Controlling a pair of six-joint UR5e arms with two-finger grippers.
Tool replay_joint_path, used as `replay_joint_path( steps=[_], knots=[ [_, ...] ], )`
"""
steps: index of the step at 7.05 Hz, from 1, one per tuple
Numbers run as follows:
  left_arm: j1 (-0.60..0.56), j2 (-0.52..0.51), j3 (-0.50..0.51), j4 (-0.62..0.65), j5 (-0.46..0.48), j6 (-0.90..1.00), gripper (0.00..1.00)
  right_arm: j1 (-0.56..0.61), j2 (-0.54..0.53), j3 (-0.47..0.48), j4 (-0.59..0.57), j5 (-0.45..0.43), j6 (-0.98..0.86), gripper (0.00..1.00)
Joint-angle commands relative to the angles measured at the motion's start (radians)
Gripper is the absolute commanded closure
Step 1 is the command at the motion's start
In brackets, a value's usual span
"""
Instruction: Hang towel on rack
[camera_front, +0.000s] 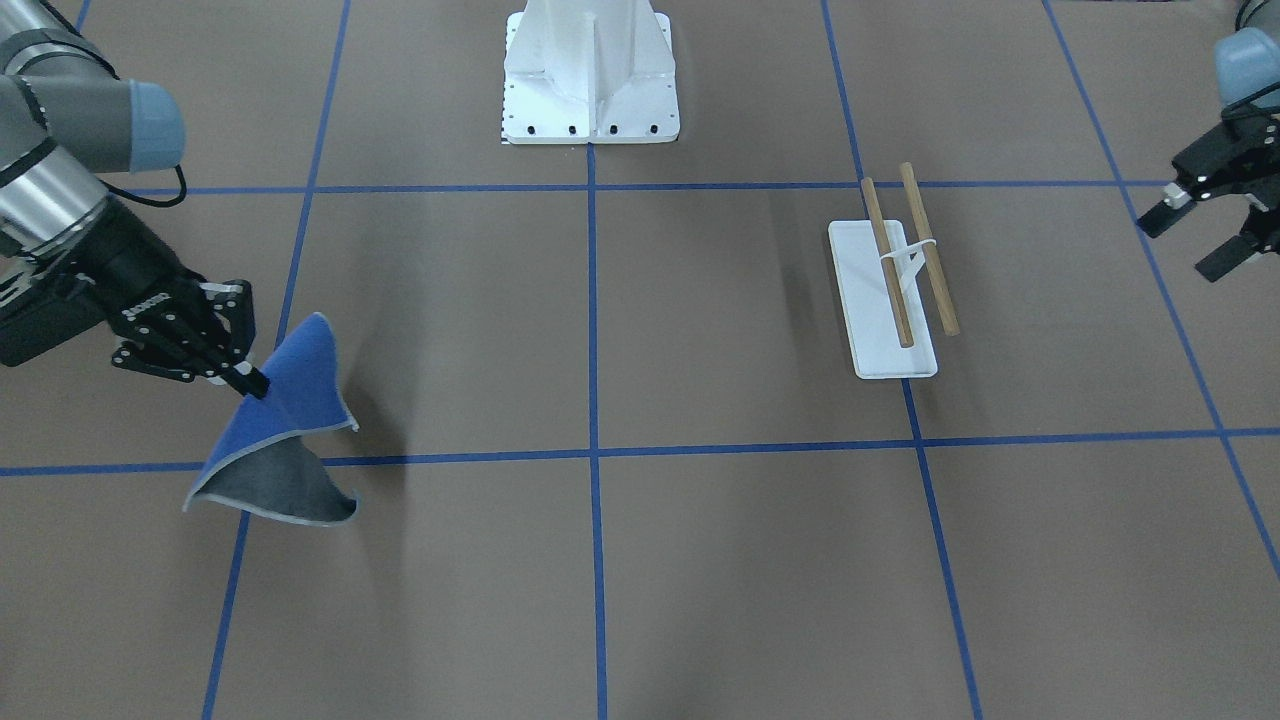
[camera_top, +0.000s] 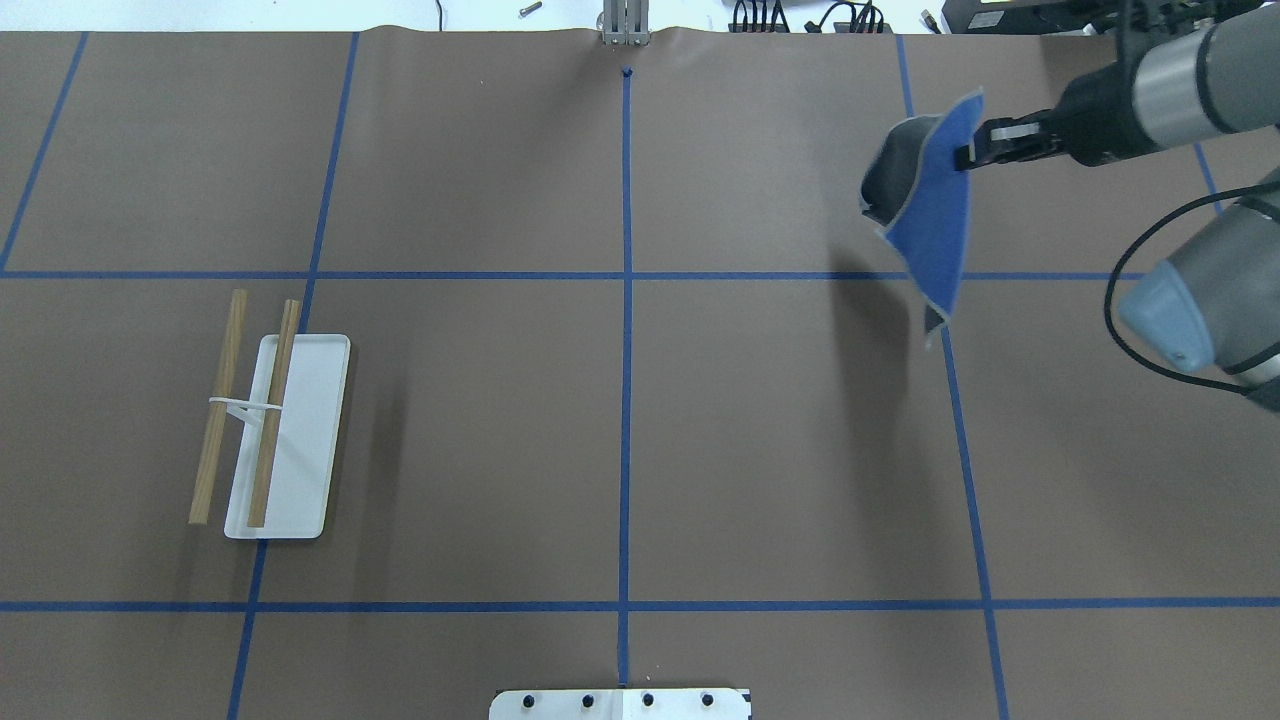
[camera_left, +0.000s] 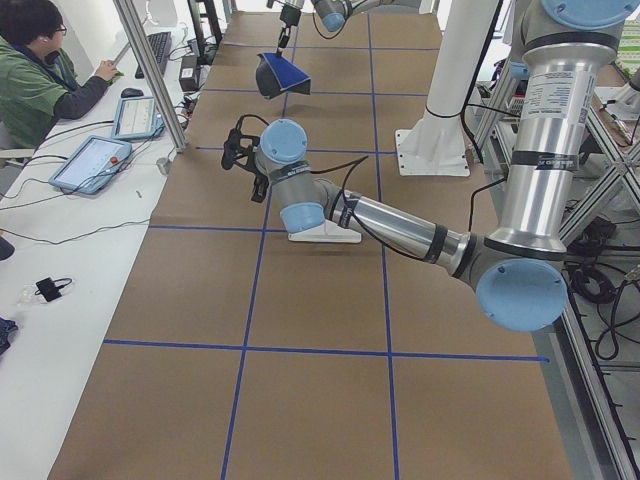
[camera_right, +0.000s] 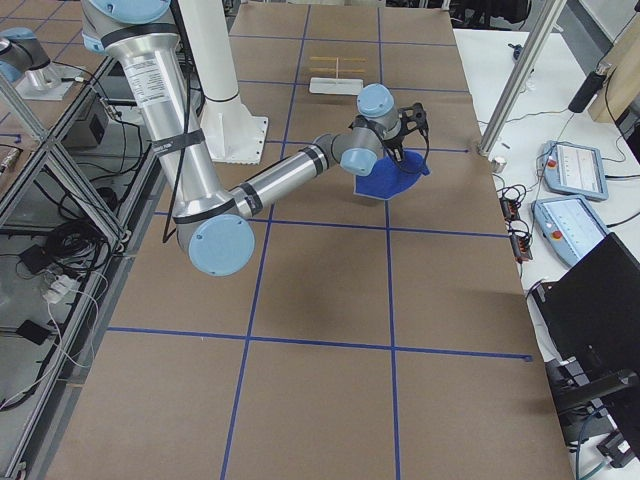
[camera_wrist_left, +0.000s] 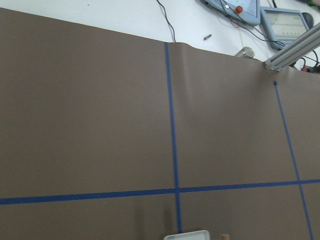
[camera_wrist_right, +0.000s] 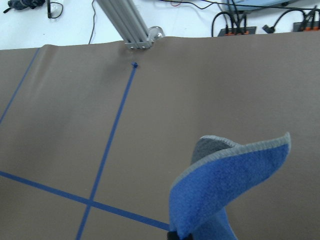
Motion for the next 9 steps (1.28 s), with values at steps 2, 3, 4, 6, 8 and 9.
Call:
replay_joint_path(
  steps=[2, 3, 4, 6, 8, 9],
  knots=[
    [0.261, -0.139, 0.042, -0.123, 0.220, -0.024, 0.03, -0.168, 0.098, 0.071, -0.013, -0.170, 0.097, 1.00],
    [0.317, -0.142, 0.042, -0.123, 0.270, -0.026, 0.03, -0.195, 0.117, 0.073, -0.040, -0.234, 0.210, 1.00],
    [0.360, -0.142, 0.039, -0.125, 0.326, -0.030, 0.03, -0.219, 0.137, 0.068, -0.070, -0.284, 0.243, 1.00],
    [0.484, -0.189, 0.042, -0.140, 0.494, -0.161, 0.03, -0.249, 0.218, 0.062, -0.169, -0.368, 0.409, 1.00],
    [0.654, -0.220, 0.043, -0.181, 0.750, -0.251, 0.03, -0.302, 0.252, 0.056, -0.196, -0.516, 0.596, 1.00],
    [0.711, -0.251, 0.045, -0.182, 0.836, -0.297, 0.03, -0.319, 0.283, 0.052, -0.243, -0.579, 0.651, 1.00]
  ],
)
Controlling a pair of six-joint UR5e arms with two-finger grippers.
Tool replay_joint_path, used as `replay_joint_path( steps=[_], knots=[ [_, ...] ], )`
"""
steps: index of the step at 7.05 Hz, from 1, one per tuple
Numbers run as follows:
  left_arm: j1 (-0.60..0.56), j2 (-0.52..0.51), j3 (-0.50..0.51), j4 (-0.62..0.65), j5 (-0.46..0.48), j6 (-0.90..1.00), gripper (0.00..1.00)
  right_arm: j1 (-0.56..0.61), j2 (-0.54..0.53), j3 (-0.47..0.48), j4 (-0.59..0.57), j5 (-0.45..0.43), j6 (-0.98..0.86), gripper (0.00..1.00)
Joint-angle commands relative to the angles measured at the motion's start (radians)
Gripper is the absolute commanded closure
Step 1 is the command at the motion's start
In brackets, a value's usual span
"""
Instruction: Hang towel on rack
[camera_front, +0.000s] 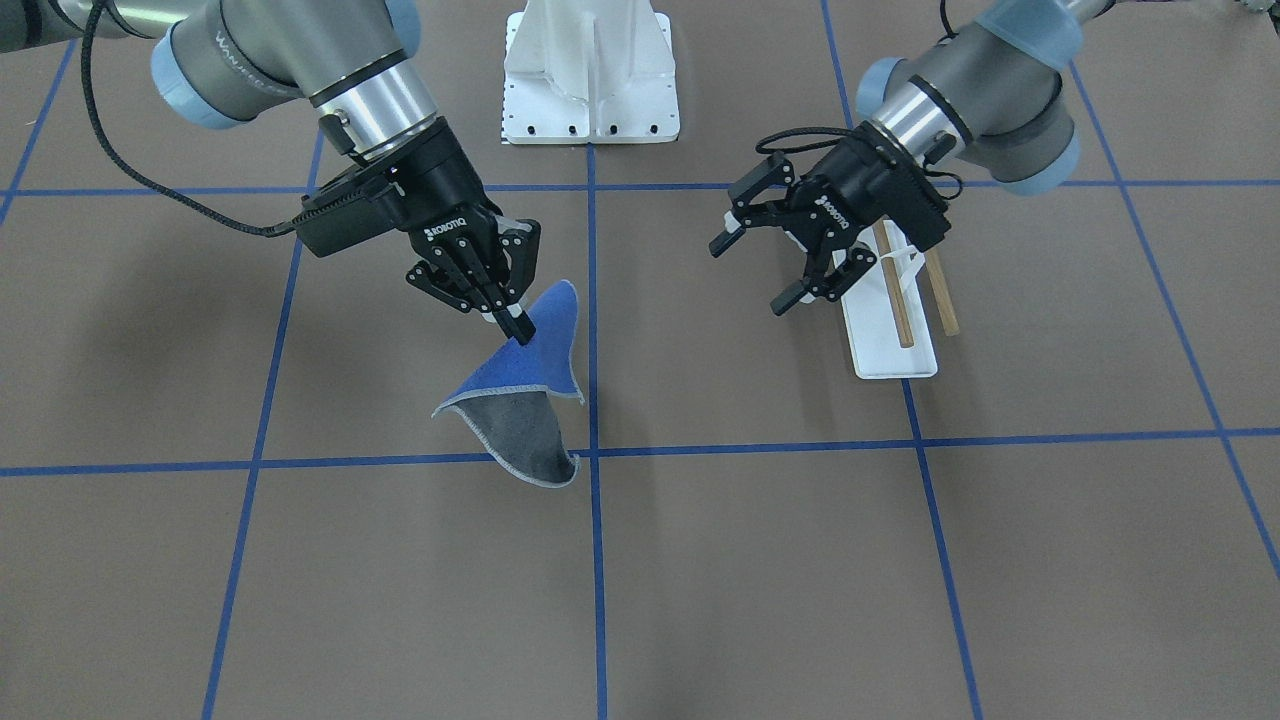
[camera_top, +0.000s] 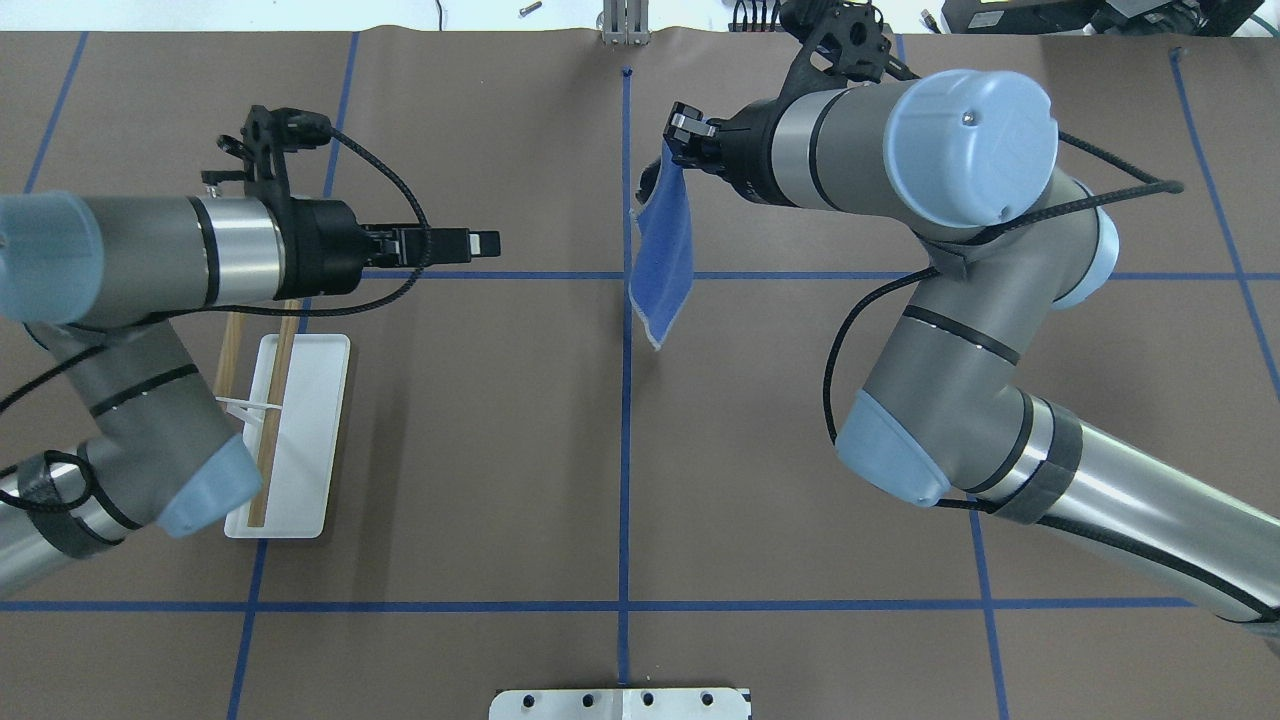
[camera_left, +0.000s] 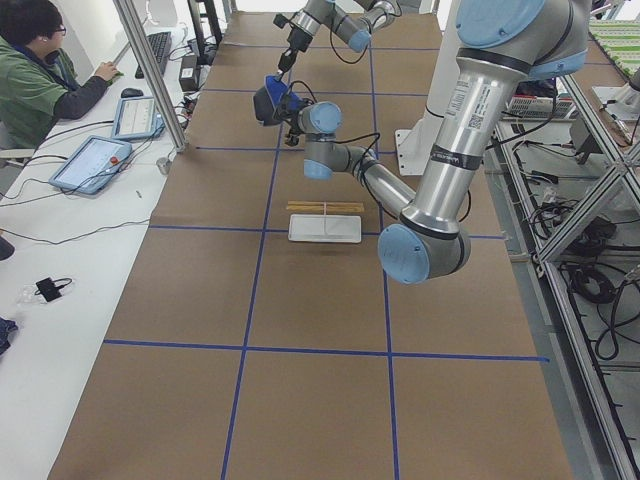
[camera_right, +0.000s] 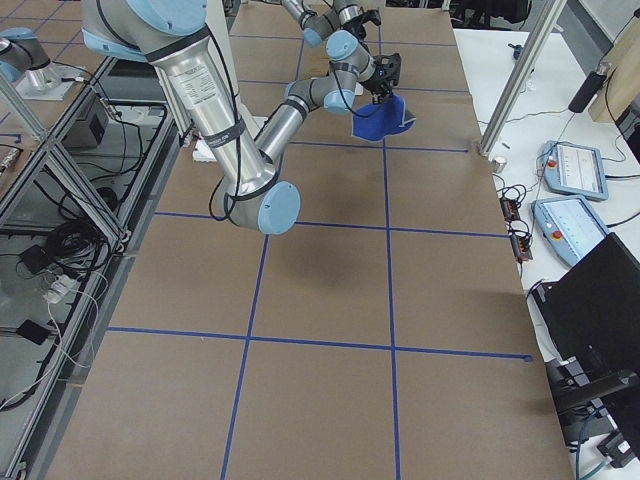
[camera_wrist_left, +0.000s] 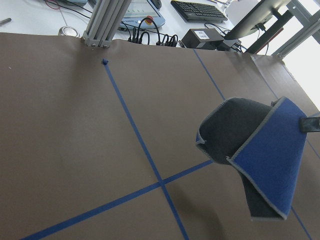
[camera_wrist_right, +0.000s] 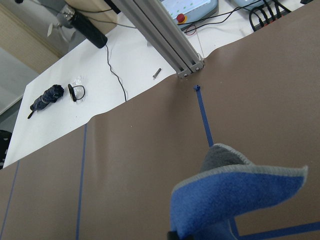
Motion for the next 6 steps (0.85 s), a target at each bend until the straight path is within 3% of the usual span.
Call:
replay_joint_path(
  steps=[1, 3, 4, 6],
  knots=[
    [0.142, -0.043, 0.003, -0.005, 0.204, -0.055, 0.03, -0.026, 0.047, -0.007, -0.080, -0.091, 0.101, 1.00],
    [0.256, -0.098, 0.012, -0.005, 0.340, -0.055, 0.03, -0.030, 0.052, -0.007, -0.080, -0.092, 0.103, 1.00],
    [0.264, -0.100, 0.024, -0.005, 0.349, -0.055, 0.03, -0.044, 0.052, -0.007, -0.080, -0.092, 0.104, 1.00],
    [0.264, -0.119, 0.027, -0.004, 0.476, -0.056, 0.08, -0.073, 0.050, 0.003, -0.080, -0.108, 0.104, 1.00]
  ],
)
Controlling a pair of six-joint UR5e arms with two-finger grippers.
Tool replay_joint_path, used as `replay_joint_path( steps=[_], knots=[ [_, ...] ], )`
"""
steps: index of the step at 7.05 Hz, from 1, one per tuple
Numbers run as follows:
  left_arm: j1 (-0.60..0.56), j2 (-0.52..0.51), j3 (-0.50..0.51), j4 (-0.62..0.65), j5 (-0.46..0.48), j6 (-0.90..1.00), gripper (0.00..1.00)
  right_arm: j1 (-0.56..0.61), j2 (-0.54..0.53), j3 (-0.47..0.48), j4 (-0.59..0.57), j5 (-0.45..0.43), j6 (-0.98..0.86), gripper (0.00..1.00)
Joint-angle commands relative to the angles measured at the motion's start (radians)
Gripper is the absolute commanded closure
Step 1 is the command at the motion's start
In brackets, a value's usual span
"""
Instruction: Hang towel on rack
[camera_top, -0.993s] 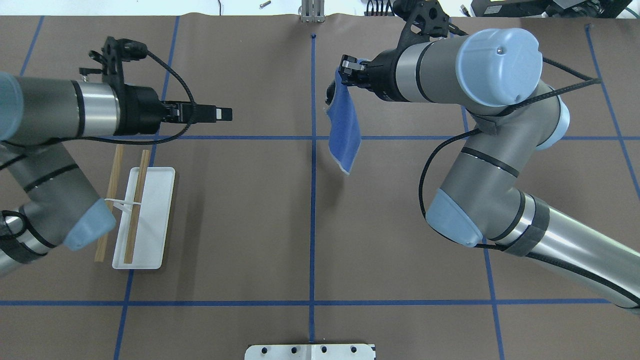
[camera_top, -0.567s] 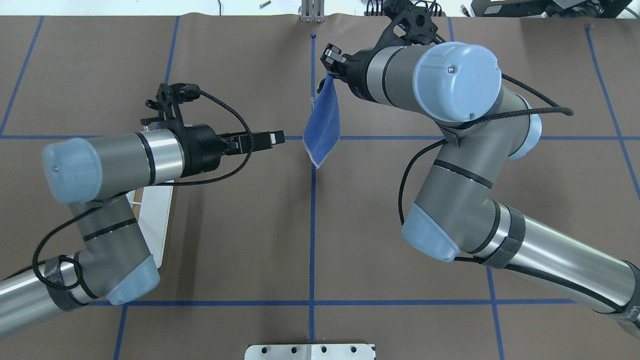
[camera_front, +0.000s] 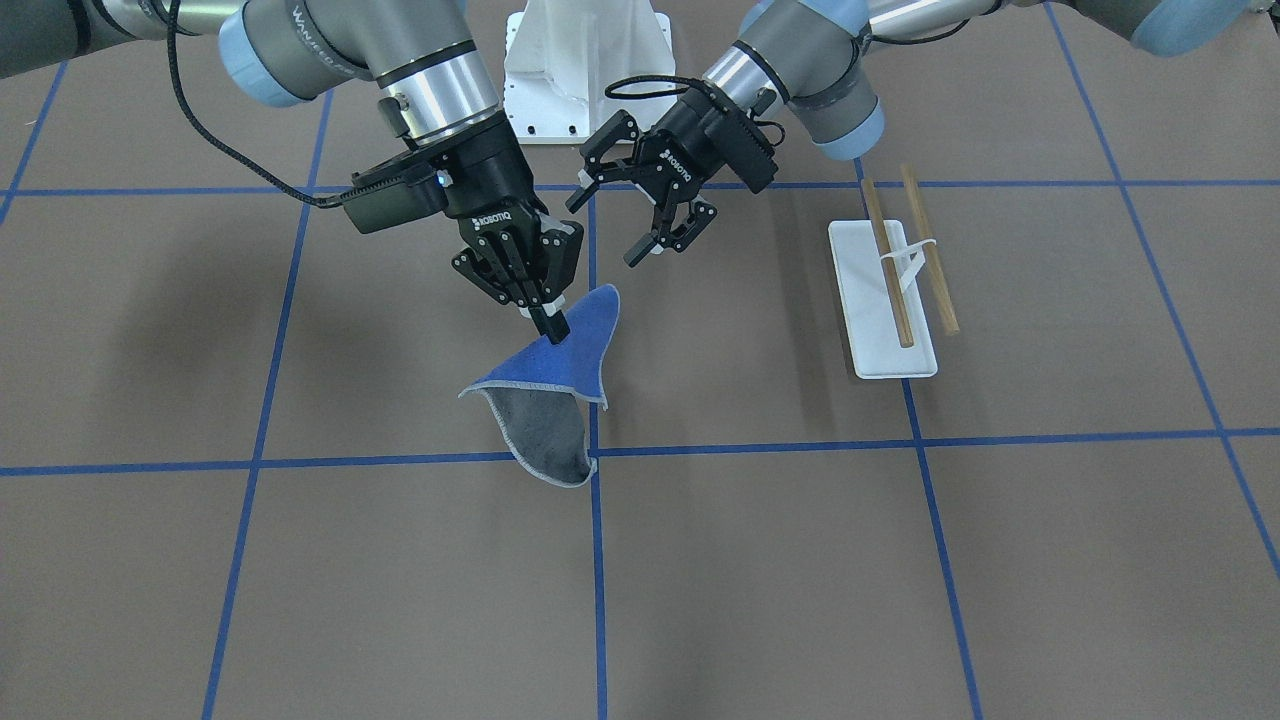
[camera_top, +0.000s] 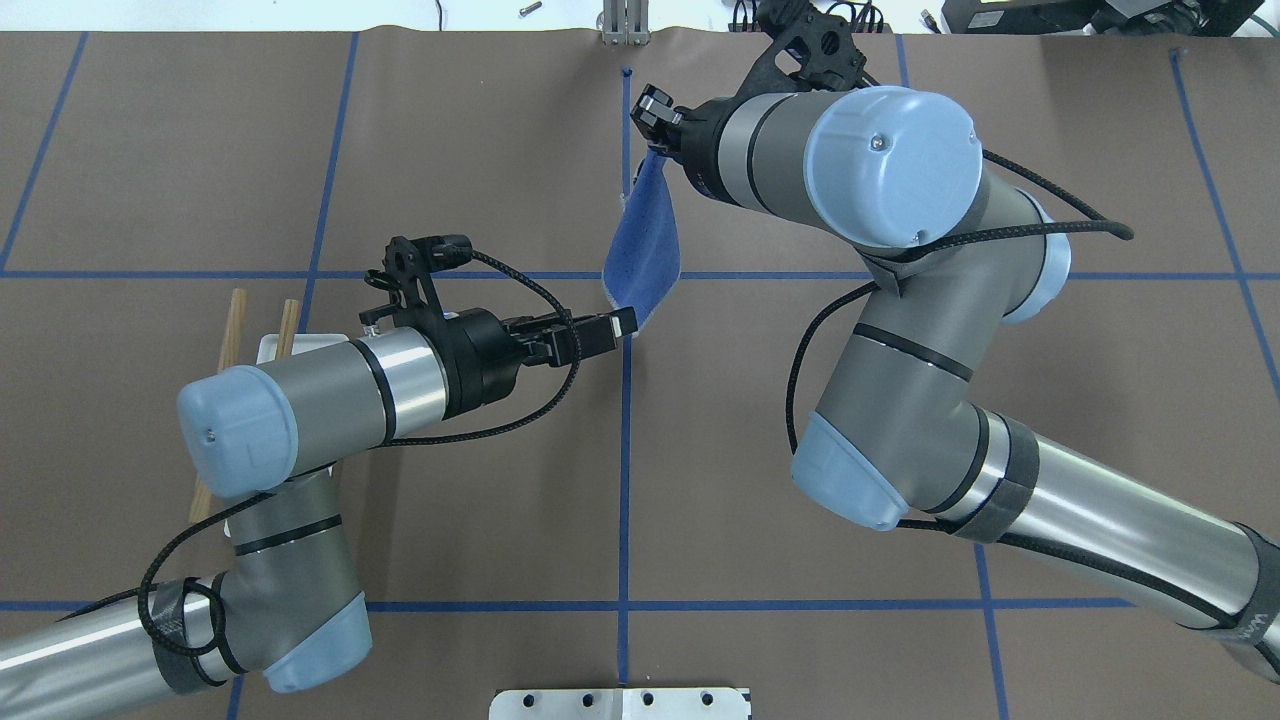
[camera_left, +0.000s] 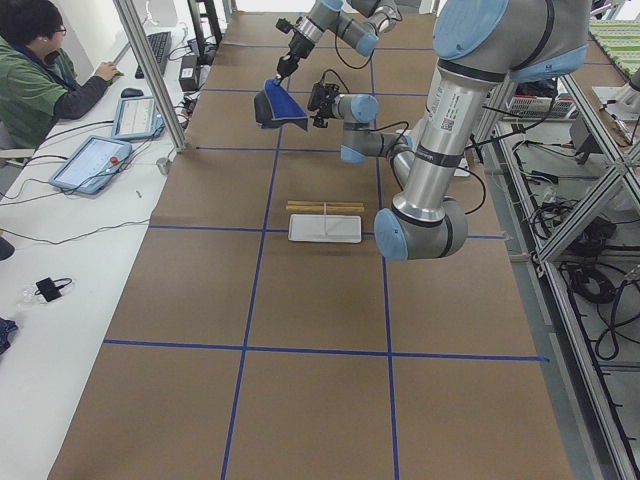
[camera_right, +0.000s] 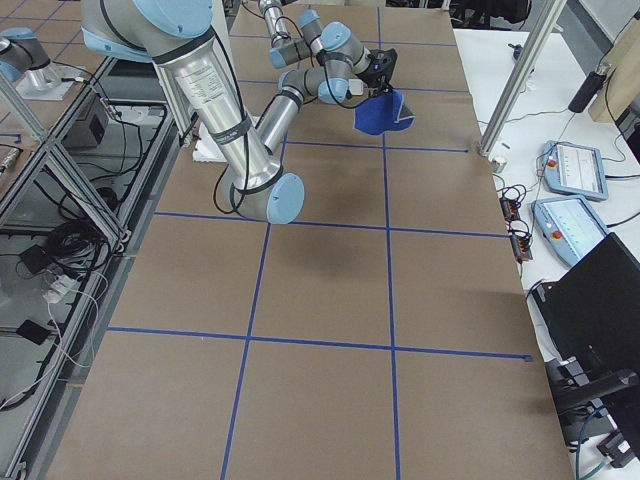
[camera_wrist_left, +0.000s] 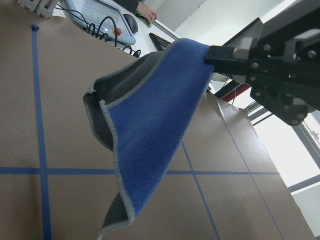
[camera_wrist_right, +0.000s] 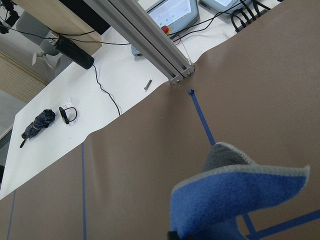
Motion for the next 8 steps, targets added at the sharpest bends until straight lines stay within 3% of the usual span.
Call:
replay_joint_path(
  steps=[1, 3, 5, 8],
  knots=[
    [-0.001, -0.009, 0.004, 0.003, 0.072, 0.004, 0.08, -0.026, -0.007, 0.015, -0.031, -0.014, 0.000, 1.00],
    [-0.003, 0.000, 0.005, 0.012, 0.130, 0.019, 0.06, -0.037, -0.022, 0.066, -0.147, -0.014, -0.004, 1.00],
    [-0.003, 0.003, 0.022, 0.013, 0.139, 0.157, 0.04, -0.054, -0.032, 0.148, -0.248, -0.012, -0.006, 1.00],
    [0.002, -0.005, 0.048, 0.007, 0.139, 0.159, 0.04, -0.062, -0.016, 0.144, -0.246, -0.014, -0.009, 1.00]
  ],
)
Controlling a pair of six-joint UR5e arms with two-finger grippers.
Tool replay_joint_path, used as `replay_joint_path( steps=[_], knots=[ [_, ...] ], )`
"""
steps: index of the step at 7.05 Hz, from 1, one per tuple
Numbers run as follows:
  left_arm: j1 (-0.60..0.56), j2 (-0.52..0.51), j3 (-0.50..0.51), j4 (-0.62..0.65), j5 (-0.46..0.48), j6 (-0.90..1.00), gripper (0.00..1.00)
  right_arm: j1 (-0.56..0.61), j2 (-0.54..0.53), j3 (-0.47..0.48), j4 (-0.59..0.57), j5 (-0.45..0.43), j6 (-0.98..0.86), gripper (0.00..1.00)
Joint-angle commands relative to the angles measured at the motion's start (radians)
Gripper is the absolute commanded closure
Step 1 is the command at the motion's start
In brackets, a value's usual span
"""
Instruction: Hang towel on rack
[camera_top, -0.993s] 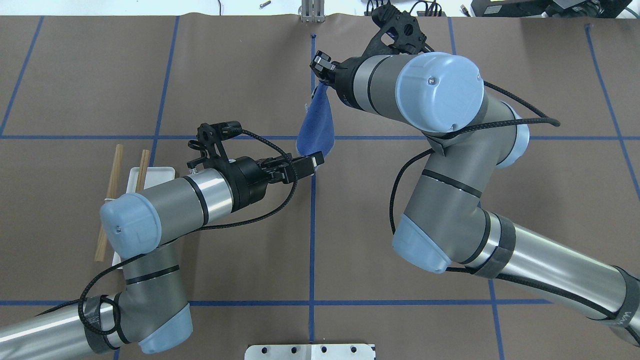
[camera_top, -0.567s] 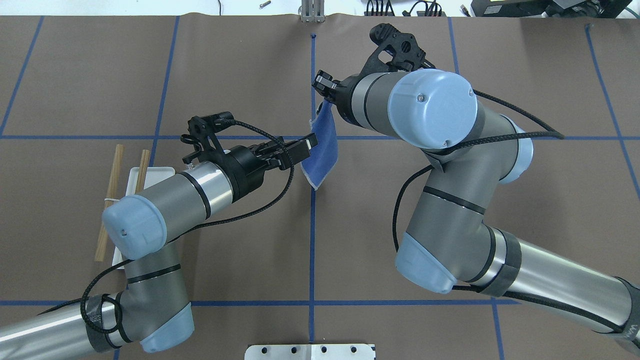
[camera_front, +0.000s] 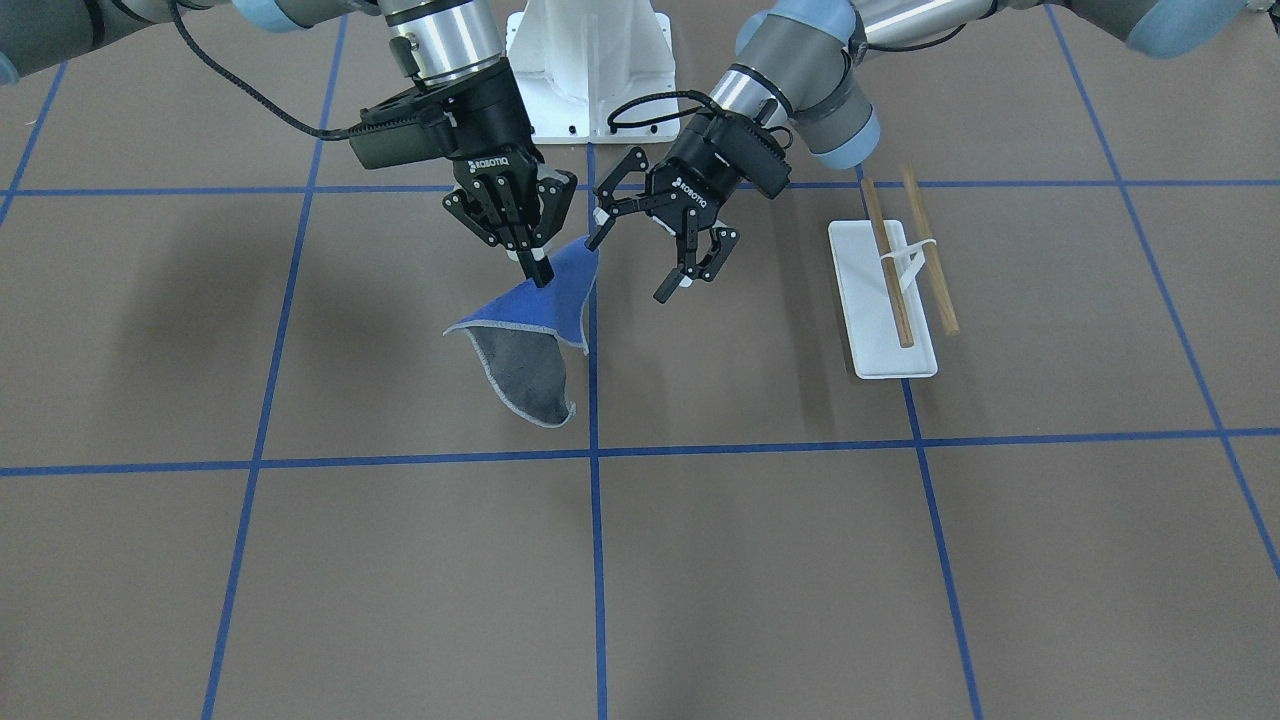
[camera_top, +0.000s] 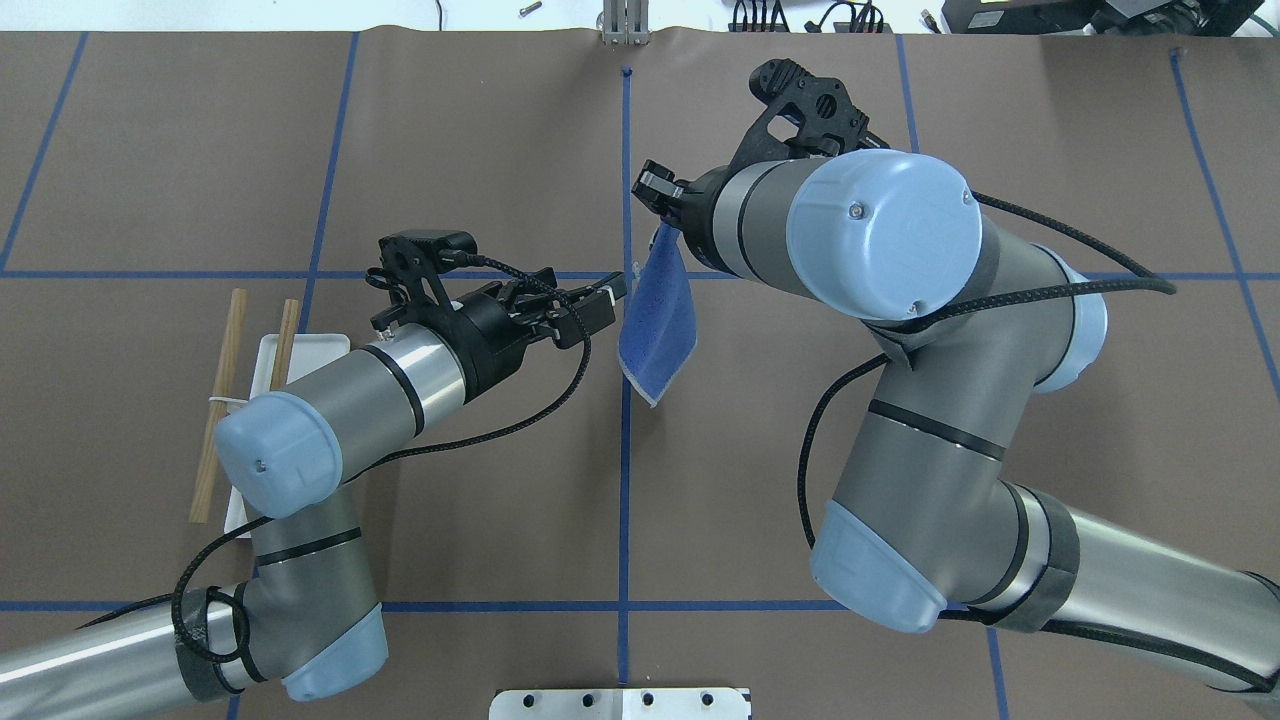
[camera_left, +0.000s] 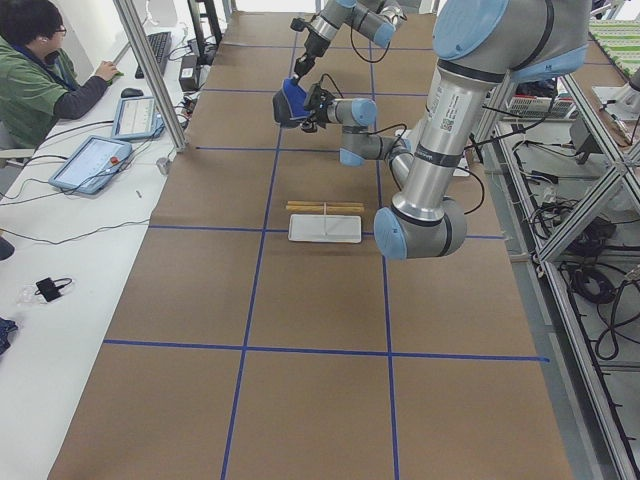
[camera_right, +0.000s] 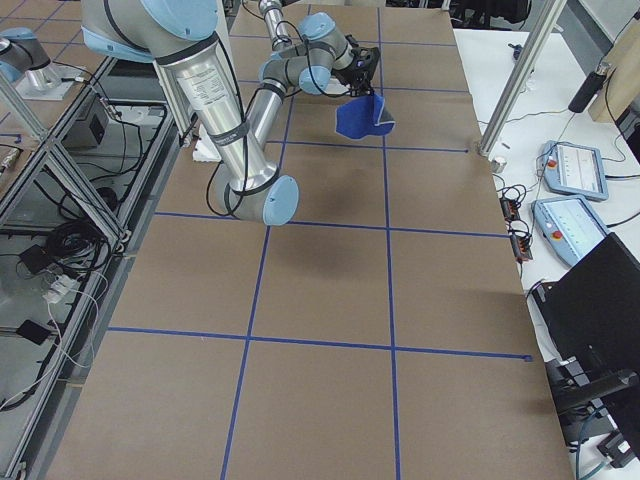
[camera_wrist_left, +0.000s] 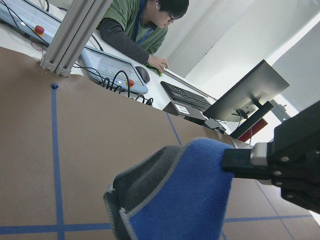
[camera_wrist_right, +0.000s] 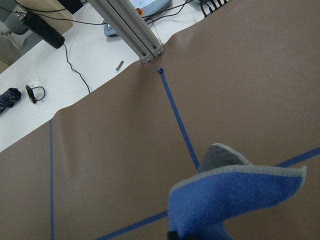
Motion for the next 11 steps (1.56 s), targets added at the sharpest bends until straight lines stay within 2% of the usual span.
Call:
replay_joint_path(
  steps=[1, 6, 7, 8, 9, 10, 11],
  knots=[
    [0.003, -0.002, 0.004, -0.004, -0.004, 0.002, 0.04, -0.002, 0.004, -0.004, 0.000, 0.000, -0.005, 1.00],
    [0.061, -0.005, 0.007, -0.004, -0.002, 0.002, 0.05, -0.002, 0.013, -0.004, 0.003, 0.000, -0.007, 1.00],
    [0.061, -0.005, 0.004, -0.007, -0.002, 0.002, 0.20, -0.002, 0.013, -0.004, 0.002, 0.000, -0.007, 1.00],
    [0.061, -0.003, 0.004, -0.009, -0.002, 0.000, 0.60, -0.002, 0.011, -0.004, 0.002, 0.000, -0.007, 1.00],
    [0.061, -0.003, 0.001, -0.010, -0.002, 0.002, 0.95, -0.002, 0.010, -0.004, 0.002, 0.000, -0.007, 1.00],
    [0.061, 0.000, 0.001, -0.010, 0.000, 0.002, 1.00, -0.002, 0.008, -0.002, 0.002, 0.000, -0.007, 1.00],
    [0.061, 0.003, 0.001, -0.010, 0.000, 0.004, 1.00, -0.002, 0.008, -0.002, 0.002, 0.000, -0.007, 1.00]
  ],
)
